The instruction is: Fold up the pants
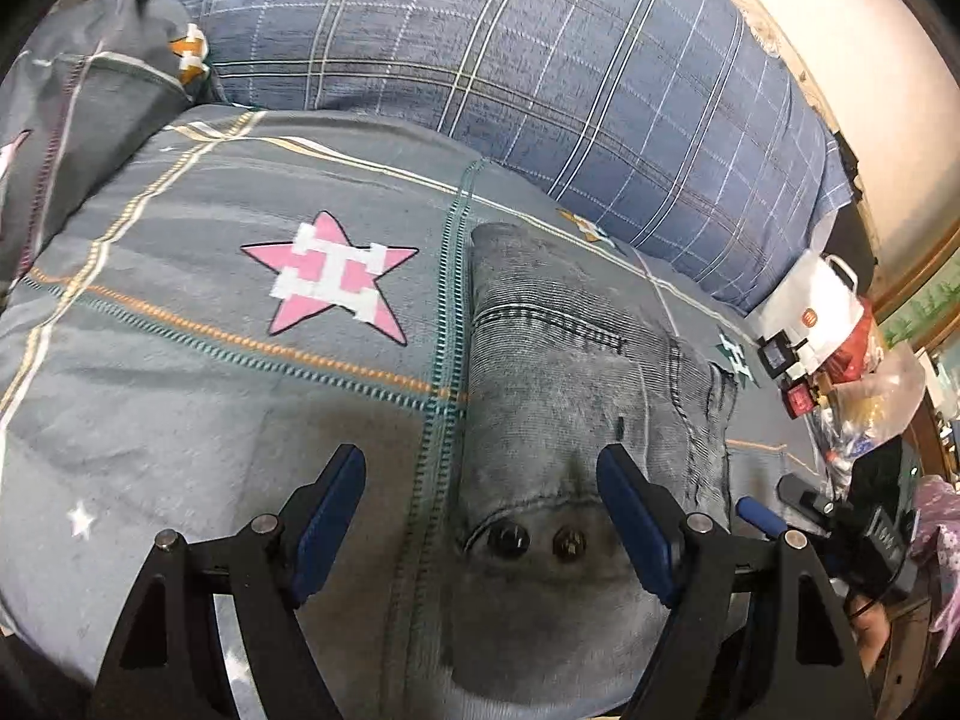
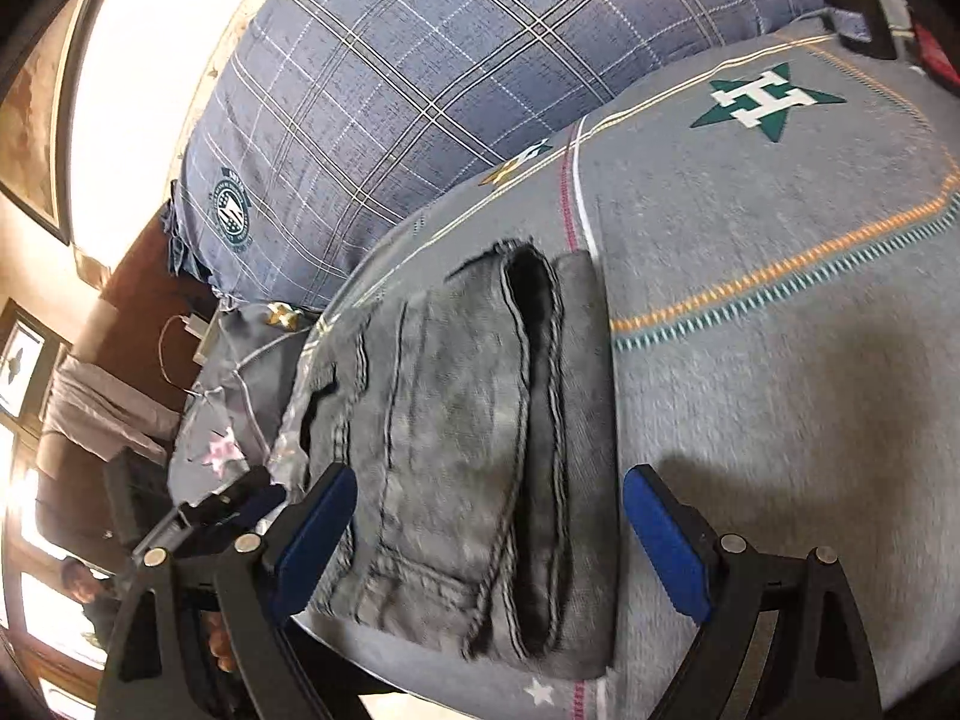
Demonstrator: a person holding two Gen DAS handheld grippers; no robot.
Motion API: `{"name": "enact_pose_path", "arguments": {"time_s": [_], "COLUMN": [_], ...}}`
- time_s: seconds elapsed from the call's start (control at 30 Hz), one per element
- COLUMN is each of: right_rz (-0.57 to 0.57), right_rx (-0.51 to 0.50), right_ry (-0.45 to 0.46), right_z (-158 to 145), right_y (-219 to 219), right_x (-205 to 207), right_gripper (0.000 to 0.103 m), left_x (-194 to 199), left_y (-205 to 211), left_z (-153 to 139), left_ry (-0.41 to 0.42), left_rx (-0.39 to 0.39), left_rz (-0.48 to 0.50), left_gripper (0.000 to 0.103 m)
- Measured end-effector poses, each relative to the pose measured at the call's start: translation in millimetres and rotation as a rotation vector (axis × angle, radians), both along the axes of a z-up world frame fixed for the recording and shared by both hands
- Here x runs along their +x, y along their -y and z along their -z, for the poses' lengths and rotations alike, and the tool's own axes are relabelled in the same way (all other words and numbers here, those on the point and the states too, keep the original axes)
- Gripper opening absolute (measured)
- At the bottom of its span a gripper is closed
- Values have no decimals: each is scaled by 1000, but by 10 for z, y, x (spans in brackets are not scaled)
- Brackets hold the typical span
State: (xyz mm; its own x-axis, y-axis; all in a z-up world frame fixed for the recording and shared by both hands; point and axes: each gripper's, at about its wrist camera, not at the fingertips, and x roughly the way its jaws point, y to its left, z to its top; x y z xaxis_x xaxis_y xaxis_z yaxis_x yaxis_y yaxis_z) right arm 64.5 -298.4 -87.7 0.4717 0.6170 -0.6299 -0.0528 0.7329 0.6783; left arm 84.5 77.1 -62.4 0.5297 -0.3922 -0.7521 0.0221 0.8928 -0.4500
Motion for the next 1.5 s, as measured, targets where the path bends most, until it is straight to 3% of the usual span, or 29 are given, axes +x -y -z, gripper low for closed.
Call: {"name": "enact_pose_path", "arguments": {"time_s": [0.17,0.37,0.8,1.0,1.1,1.2,1.43,1.5], "right_rz": [-23,-29,-4,5,6,3,-19,-27], "right_rx": [21,-30,-69,-65,-59,-78,-176,-221], "right_ry": [-66,-75,-86,-89,-88,-90,-95,-93], "right_z": [124,151,127,135,144,137,119,100], "right_y": [-93,-184,-266,-260,-237,-254,-388,-451], "right_x": [202,222,257,259,272,286,331,332], "right_gripper": [92,92,91,88,86,83,81,81], "left_x": [73,93,94,43,160,181,178,164], "left_y": [187,282,269,222,320,370,449,513], "left_z": [45,82,107,-40,113,205,198,183], "left_ry": [-10,1,3,43,-34,-70,-66,-60], "left_rx": [36,83,69,-13,-16,-42,1,47], "left_rz": [19,30,39,48,88,98,91,91], "left_gripper": [80,80,80,80,80,80,76,72]}}
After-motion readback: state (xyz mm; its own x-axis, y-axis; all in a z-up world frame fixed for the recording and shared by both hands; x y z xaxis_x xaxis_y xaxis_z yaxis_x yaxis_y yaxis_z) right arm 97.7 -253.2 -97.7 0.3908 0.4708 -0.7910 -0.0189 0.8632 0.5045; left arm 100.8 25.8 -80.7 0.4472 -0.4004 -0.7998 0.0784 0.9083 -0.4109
